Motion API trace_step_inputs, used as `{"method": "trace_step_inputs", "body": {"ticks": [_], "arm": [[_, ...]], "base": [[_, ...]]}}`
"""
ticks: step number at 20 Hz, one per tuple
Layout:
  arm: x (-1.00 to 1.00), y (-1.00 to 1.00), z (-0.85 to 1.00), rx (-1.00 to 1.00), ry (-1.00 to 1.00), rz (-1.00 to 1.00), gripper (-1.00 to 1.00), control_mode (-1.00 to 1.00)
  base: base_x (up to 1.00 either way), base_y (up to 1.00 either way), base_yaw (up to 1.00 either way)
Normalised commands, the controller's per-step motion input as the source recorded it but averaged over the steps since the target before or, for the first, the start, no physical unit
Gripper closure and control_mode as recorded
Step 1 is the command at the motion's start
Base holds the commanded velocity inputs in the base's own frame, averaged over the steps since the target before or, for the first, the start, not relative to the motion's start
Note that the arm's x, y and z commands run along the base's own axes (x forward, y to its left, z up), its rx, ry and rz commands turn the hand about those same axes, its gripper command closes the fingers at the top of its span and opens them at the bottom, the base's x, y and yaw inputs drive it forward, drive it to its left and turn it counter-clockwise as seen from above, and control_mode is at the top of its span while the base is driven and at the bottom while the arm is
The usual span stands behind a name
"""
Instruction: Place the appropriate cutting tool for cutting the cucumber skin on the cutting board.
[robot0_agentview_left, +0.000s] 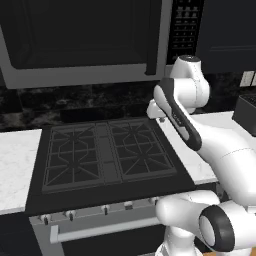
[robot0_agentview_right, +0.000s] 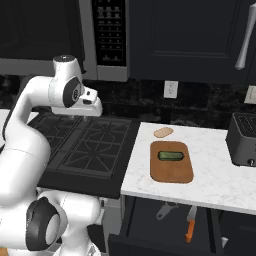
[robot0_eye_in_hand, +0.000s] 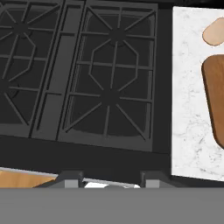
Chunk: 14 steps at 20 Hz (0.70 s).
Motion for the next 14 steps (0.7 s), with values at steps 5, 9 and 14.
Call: {"method": "trace_step_inputs", "body": {"ticks": [5,9,14], "arm": [[-0.43,0.00,-0.03,0.00,-0.07,-0.01,-1.00,-1.00],[-0.95,-0.74,-0.25,0.16,-0.14,-0.11,-1.00,-1.00],[-0.72,-1.00,-0.62,0.10,-0.01,-0.18,-1.00,-1.00]], "base": [[0.00,0.00,0.00],[0.00,0.00,0.00],[0.00,0.00,0.00]]}}
